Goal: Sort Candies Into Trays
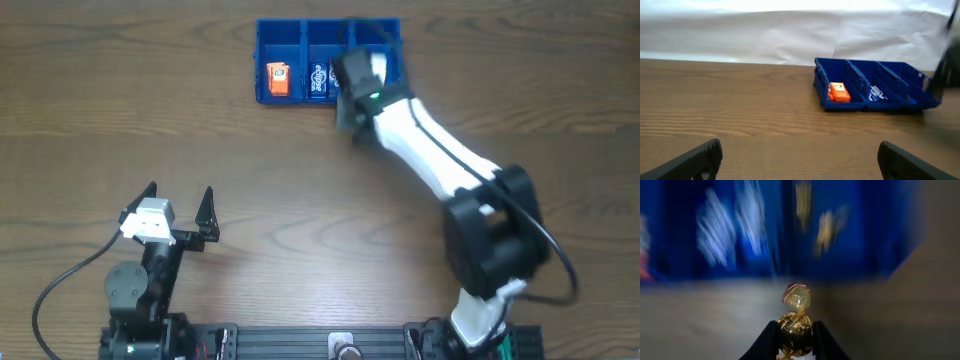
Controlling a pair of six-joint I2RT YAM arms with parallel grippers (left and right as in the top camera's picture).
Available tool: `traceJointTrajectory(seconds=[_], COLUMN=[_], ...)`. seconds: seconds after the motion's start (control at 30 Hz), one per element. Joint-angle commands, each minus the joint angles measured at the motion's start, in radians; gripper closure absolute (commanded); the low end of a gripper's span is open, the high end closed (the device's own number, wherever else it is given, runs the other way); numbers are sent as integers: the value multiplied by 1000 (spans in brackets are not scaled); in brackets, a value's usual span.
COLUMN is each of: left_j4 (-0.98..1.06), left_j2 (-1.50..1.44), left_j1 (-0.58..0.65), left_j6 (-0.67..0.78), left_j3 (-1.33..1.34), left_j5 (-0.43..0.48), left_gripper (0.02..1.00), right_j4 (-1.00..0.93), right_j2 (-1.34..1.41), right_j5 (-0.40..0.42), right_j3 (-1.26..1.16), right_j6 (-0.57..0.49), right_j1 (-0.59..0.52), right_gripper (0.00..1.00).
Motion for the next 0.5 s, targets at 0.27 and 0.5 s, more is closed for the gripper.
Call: traceJointTrajectory(seconds=[0.27,0.5], left_j4=[-31,-31], left_j2=[-5,-5], left_j1=[6,6], left_j6=[3,3], left_j3=[-20,-20], left_j5=[18,18], left_gripper=[23,20], right_j4=[172,212], right_j2=[-13,109], right_j5=[116,103], right_j3=[114,114], right_j6=[-196,-192], right_j1=[-97,-98], right_gripper=[877,877])
